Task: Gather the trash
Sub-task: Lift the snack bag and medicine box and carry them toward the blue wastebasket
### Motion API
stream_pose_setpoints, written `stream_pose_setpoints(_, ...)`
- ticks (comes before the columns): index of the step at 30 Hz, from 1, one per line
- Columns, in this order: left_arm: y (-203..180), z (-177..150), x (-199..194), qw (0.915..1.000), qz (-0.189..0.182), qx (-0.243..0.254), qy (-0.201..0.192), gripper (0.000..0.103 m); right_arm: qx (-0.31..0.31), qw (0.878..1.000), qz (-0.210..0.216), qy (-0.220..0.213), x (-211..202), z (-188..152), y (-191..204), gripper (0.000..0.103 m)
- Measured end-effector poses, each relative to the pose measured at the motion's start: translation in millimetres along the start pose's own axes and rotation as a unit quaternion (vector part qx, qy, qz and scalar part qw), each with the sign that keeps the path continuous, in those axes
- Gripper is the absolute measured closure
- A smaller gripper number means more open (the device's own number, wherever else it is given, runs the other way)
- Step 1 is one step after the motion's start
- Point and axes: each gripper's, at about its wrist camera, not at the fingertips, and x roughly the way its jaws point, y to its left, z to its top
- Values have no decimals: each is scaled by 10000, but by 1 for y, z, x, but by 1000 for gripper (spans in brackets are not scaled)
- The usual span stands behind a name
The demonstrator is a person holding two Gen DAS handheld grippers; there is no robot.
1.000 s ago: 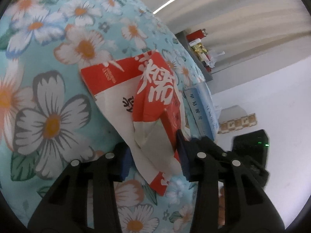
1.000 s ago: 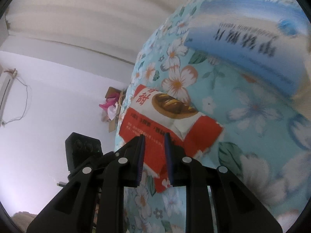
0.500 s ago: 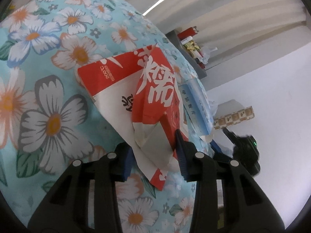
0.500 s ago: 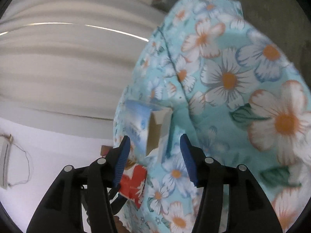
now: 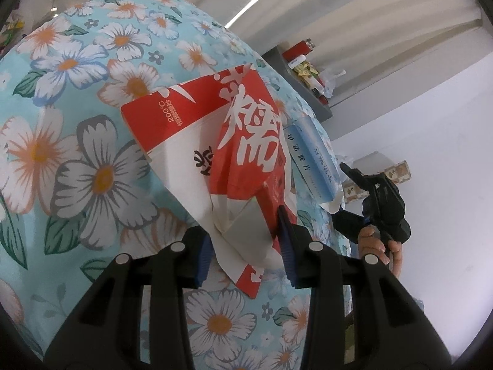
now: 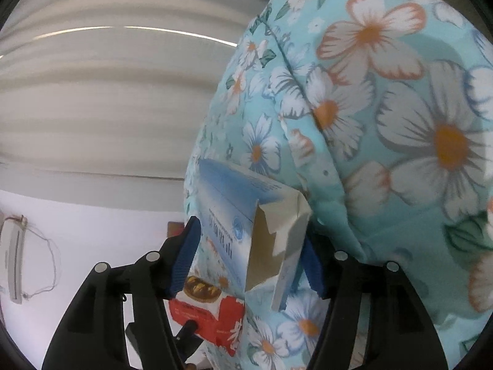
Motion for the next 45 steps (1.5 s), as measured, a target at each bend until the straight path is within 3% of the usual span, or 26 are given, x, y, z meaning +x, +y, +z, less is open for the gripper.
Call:
stream_pose_setpoints(1,0,-2,-2,10000,8,17,-7,68,17,10000,-81,-12,1,0,0,56)
stream_pose_setpoints(3,-3,-5,-4,10000,18,46,-23,68,130,9999,-82,-34,1,-1,-3,62)
stream_pose_setpoints(10,-17,-10,-14,9995,61,272,-116,68,220,9995,79,-211,-22,-20,-12,68)
stream_pose_setpoints(27,-61,-28,-37,9921,212,1130,-498,71,330,9951,434,-828,-118,-87,-27,72)
stream_pose_setpoints(45,-116,-61,-62,9750,368,2055,-754,71,329,9895,770,-1181,-165,-118,-31,73)
